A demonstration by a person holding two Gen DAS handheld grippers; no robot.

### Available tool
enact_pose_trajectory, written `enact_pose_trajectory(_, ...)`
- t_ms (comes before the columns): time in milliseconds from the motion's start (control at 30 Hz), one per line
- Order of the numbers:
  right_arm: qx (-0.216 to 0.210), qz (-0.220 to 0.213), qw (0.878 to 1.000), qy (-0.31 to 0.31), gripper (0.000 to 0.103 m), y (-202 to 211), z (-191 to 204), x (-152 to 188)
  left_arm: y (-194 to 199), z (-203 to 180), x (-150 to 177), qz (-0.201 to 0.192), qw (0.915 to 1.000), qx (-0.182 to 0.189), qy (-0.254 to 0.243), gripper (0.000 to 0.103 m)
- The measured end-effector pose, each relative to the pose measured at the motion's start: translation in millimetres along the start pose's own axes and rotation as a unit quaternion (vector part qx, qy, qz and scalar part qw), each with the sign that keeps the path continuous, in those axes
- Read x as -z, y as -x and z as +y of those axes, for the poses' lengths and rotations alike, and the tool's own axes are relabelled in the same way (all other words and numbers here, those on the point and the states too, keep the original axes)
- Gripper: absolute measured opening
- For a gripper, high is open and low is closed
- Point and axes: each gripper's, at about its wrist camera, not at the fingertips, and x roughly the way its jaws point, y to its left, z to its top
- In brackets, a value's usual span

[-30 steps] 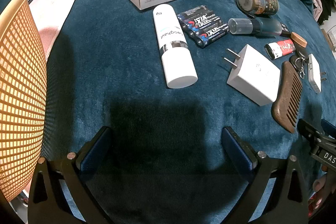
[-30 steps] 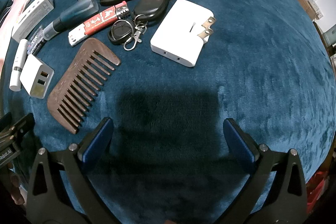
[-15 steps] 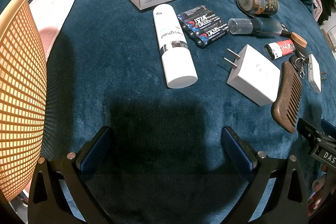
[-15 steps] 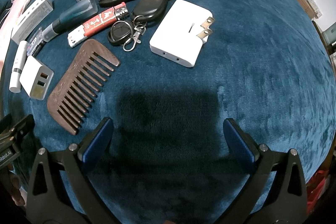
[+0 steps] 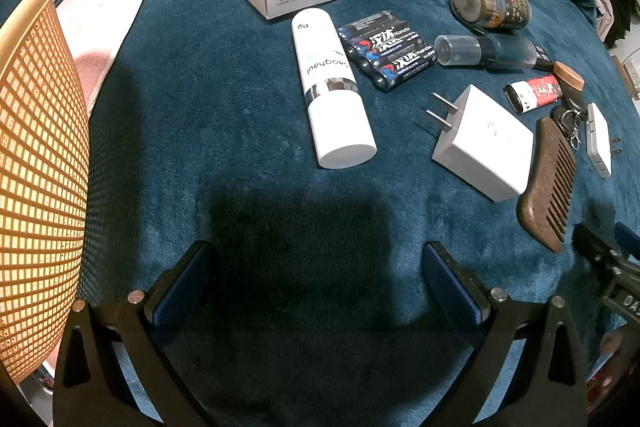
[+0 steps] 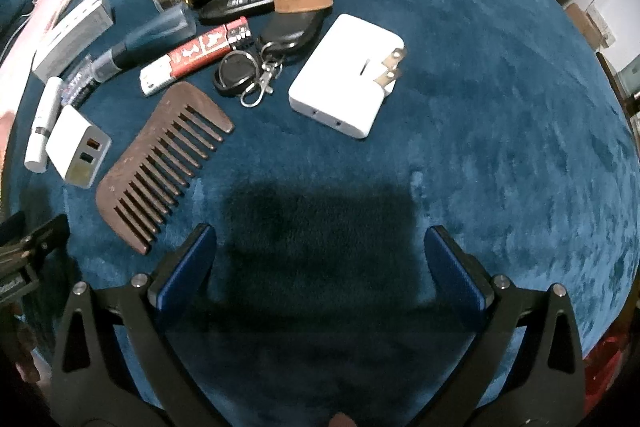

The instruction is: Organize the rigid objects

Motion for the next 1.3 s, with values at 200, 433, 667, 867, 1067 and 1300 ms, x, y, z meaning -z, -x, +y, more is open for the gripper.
enact_pose_trajectory(200, 0.025, -0.009, 1.0, -0.007, 0.103, 10, -32, -3, 0, 0, 0, -0.001, 1.0, 0.0, 0.0, 0.103)
enact_pose_trajectory(433, 0.021, -0.005, 1.0, -0.023, 0.103, 8, -73, -6, 0, 0, 1, -0.002, 1.0, 0.0, 0.0, 0.103)
enact_pose_trajectory(667, -0.007, 0.01, 1.0, -0.013, 0.103, -11, -91, -22, 0, 0, 1, -0.002, 1.0, 0.0, 0.0, 0.103)
enact_pose_trajectory(867, -0.006, -0.001, 1.0, -0.014, 0.103, -13, -94, -19, 0, 0, 2, -0.002, 1.0, 0.001, -0.001, 0.103)
enact_pose_trajectory(1067, -0.005, -0.004, 1.0, -0.014, 0.103, -11, -95, -17, 0, 0, 2, -0.003, 1.0, 0.001, 0.0, 0.103)
enact_pose_trajectory(1300, 0.0, -0.014, 1.0, -0.025, 0.103, -8, -86, -13, 0, 1, 3, -0.005, 1.0, 0.002, -0.001, 0.103)
